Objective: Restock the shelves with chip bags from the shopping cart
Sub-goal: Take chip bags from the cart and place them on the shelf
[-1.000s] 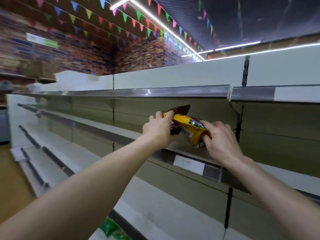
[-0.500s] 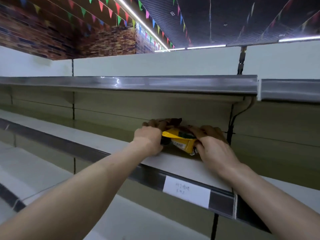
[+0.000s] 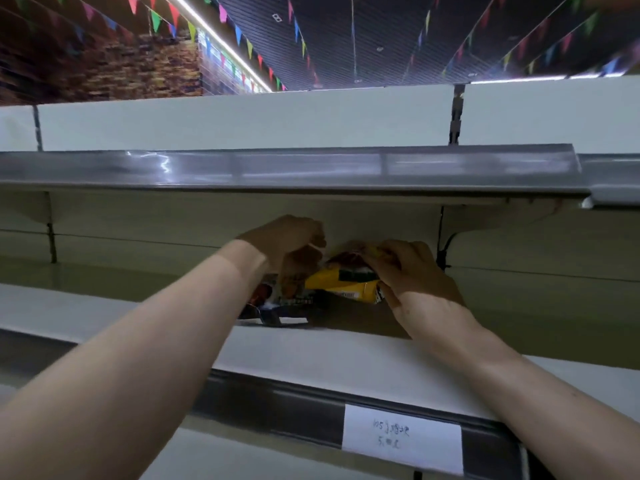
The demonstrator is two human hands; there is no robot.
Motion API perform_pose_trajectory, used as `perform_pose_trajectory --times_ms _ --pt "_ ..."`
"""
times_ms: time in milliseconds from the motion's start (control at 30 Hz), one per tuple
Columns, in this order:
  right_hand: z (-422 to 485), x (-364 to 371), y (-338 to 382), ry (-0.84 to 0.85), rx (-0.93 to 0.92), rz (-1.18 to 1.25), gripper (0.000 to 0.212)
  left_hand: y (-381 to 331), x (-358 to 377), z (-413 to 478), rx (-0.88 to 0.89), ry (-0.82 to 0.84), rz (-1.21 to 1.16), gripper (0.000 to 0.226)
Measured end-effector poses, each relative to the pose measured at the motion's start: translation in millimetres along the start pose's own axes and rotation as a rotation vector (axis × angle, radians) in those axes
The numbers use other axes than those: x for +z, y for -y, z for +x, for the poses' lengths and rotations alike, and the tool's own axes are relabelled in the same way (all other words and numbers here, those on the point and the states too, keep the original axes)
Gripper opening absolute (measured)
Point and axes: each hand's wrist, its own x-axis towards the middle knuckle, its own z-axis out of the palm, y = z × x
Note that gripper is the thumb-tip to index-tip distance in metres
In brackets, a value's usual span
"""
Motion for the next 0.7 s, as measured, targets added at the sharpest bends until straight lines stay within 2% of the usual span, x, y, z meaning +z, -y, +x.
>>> perform_pose_trajectory --times_ms 67,133,167,200,233,267,300,333,367,400,433,467,567,600,700 --pt "-3 -3 2 -0.061 -0.052 0.003 0.064 0 20 2 0.036 0.134 -0.136 0.027" --pt "-10 -11 7 0.001 -0.071 0.093 0.058 3 39 4 -0.015 0.256 -0.258 0.027" --pt "-14 -15 8 0.065 -0.026 0.170 0.045 7 45 8 -0.046 0.283 -0.292 0.029" --pt "-19 -21 7 0.161 0.061 0.253 0.028 12 50 12 -0.064 0.310 -0.330 0.030" --pt "-20 -23 5 0.263 0.226 0.396 0.018 16 53 16 -0.070 0.307 -0.380 0.031" --pt "-21 -23 2 0.223 0.385 0.551 0.017 21 56 21 -0.056 0.300 -0.420 0.035" --pt "-20 -21 -6 0.112 0.510 0.701 0.025 25 58 25 -0.027 0.290 -0.455 0.046" --pt "-16 -18 -14 0.019 0.645 0.816 0.048 30 61 31 0.008 0.276 -0.476 0.060" --pt "-12 -16 -20 0.035 0.788 0.888 0.073 33 63 33 0.042 0.270 -0.479 0.070" --pt "-10 -11 -24 0.128 0.873 0.927 0.097 36 65 36 0.083 0.274 -0.479 0.075" --pt "-10 -7 -26 0.259 0.918 0.962 0.109 38 66 39 0.118 0.278 -0.474 0.076" --pt "-10 -5 -28 0.375 0.931 1.012 0.108 39 66 41 0.141 0.283 -0.468 0.077" --pt "-4 -4 -31 0.511 0.887 1.116 0.069 41 63 48 0.093 0.348 -0.485 0.085" --pt "-2 -5 -34 0.535 0.864 1.095 0.064 42 61 49 0.071 0.369 -0.507 0.083" --pt "2 -2 -50 0.654 0.828 1.095 0.067 47 59 53 0.093 0.327 -0.537 0.079"
